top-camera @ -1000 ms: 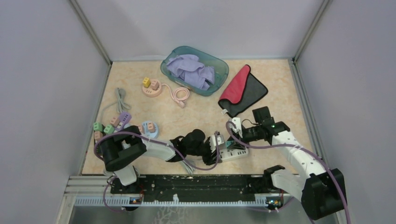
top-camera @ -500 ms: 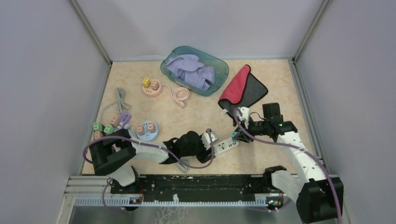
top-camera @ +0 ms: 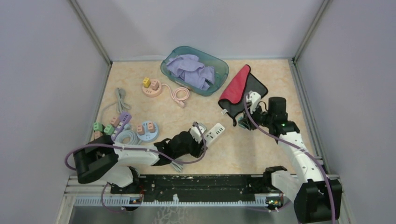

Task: Pull the plug off the socket
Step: Place the plug at the center of the board.

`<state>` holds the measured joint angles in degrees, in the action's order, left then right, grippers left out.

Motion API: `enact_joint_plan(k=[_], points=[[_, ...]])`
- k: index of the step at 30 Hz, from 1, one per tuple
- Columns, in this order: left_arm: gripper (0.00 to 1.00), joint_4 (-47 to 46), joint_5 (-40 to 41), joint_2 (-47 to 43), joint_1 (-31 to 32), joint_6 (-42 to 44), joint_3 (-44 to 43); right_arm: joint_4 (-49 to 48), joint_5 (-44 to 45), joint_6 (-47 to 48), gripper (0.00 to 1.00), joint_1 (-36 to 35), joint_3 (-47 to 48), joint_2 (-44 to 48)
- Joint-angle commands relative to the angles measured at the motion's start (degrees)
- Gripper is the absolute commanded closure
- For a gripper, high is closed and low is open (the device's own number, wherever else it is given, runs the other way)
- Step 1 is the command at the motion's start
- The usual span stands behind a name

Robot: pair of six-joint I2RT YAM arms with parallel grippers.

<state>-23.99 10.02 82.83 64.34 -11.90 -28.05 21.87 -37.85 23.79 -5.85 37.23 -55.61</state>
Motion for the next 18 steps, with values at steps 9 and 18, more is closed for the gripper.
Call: enact_joint_plan(k=[9,18], points=[[0.94,1.33,14.1,-12.0,-1.28,-11.29,4.46,-13.75,23.96,-17.34,1.0,0.66,-0.82,1.33],[0.89,3.86,13.81,-16.23,-4.28,-15.61,5.99,-16.31,29.75,-27.8,0.92,3.41,-1.51,-2.16]])
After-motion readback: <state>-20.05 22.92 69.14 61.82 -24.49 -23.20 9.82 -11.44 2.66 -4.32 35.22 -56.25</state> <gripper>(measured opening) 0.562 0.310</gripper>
